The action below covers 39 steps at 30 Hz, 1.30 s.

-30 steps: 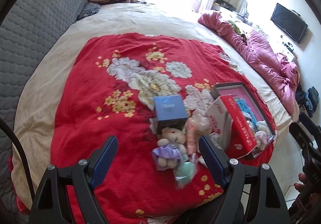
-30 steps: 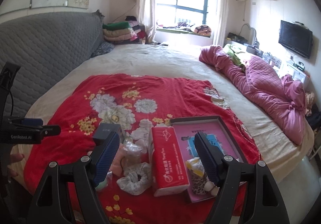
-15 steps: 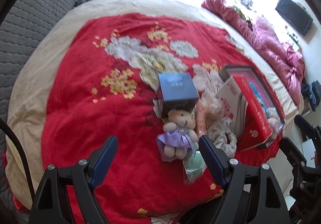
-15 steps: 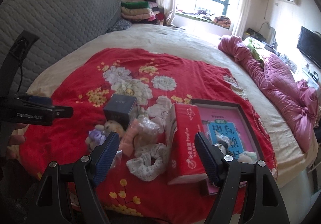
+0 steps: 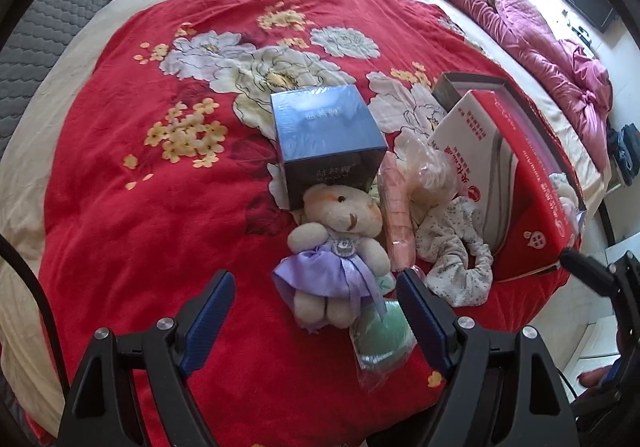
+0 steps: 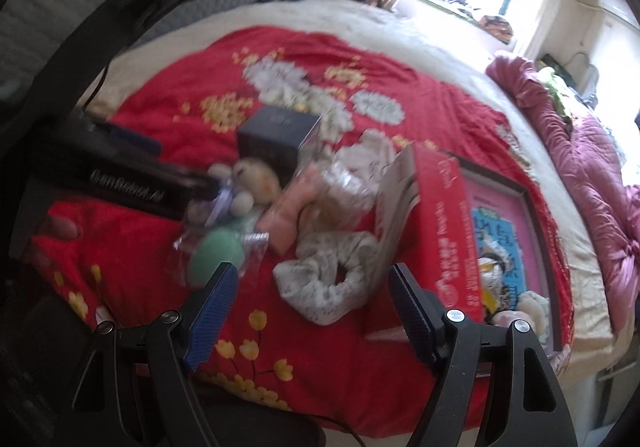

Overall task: Organize soft objects
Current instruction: 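Grasp the purple-dressed teddy bear with the left tool while the right tool grasps the white floral scrunchie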

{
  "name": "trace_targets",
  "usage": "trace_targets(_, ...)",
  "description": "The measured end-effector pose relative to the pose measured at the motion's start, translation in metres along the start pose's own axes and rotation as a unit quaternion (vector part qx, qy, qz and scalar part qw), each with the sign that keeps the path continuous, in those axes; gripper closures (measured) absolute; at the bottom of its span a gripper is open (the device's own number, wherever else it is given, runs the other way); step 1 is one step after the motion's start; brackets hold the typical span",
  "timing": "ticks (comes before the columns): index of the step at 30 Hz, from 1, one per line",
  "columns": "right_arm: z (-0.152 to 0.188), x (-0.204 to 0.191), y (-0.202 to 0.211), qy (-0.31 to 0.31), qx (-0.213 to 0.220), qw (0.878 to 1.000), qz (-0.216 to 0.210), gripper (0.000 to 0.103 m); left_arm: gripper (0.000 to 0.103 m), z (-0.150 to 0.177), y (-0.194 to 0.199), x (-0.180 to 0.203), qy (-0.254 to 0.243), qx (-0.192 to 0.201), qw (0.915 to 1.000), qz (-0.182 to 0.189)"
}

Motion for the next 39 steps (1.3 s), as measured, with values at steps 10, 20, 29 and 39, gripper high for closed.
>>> trace_targets(10, 0.016, -0.005, -0.042, 0.052, -0.044, 0.997, 0.019, 0.025, 0.021, -0.008, -0.033, 0.002, -0.010, -0.025, 0.9996, 0.008)
trace_targets(20, 0.020, 0.003, -0.077, 0.086, -0.072, 0.992, 0.065, 0.025, 0.019, -0.014, -0.049, 0.004, -0.010, -0.034, 0.9990, 0.028)
trace_targets(29, 0.013, 0.008, -0.102, 0.115, -0.078, 0.987, 0.080, 0.045, 0.018, -0.013, -0.054, 0.002, -0.005, -0.034, 0.9977, 0.058)
trace_targets(39, -0.005, 0.017, -0.102, 0.066, -0.064, 0.994, 0.056, 0.085, 0.028, -0.013, -0.052, 0.004, -0.003, -0.033, 0.9954, 0.090)
Point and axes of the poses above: each gripper's, at about its wrist camera, not at the fingertips, and y roughly against the way its jaws point, x to its right, z to its underside, the point moved 9 cm from there along -y, roughly the way its jaws point, and after that the axes turned 7 degrees about -y, right-handed, at the moved point
